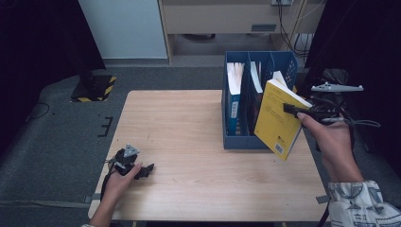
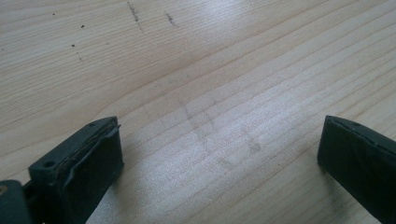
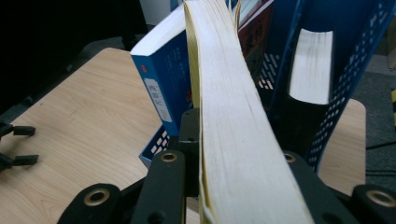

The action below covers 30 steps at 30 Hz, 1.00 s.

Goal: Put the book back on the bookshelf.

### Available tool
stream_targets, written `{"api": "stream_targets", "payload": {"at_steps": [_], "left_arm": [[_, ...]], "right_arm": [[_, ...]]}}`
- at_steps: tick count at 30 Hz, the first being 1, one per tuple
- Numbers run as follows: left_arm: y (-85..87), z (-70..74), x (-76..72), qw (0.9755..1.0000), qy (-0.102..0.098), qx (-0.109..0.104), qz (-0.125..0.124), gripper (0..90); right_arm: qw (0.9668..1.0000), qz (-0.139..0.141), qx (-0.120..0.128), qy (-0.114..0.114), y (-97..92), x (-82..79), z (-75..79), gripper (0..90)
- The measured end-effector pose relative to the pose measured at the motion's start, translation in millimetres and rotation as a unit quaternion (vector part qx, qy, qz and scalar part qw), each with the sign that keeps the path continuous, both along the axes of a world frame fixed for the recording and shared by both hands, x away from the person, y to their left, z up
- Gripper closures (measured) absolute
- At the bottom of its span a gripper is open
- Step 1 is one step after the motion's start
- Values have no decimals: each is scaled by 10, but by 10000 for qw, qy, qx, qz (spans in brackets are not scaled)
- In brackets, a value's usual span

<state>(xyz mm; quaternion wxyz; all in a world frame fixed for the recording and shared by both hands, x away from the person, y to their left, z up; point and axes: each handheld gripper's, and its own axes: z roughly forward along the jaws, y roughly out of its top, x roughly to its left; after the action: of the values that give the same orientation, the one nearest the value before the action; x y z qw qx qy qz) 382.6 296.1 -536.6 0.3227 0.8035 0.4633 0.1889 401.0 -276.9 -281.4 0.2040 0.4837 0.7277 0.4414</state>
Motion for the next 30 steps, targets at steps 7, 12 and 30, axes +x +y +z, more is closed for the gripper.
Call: {"api": "stream_targets", "payload": {"at_steps": [7,12,30], "left_arm": [[1,0,2,10000,1,2,-8,0],[1,0,2,10000,1,1,-8,0],[-2,-2,8,10000,-20,-10,-15,0]], "right_arm": [[9995,-301,-75,2,-15,141,23,750],[9987,-481,-169,45,2,287,28,751],[9951,-976,-100,-79,229,715,3,750]]}}
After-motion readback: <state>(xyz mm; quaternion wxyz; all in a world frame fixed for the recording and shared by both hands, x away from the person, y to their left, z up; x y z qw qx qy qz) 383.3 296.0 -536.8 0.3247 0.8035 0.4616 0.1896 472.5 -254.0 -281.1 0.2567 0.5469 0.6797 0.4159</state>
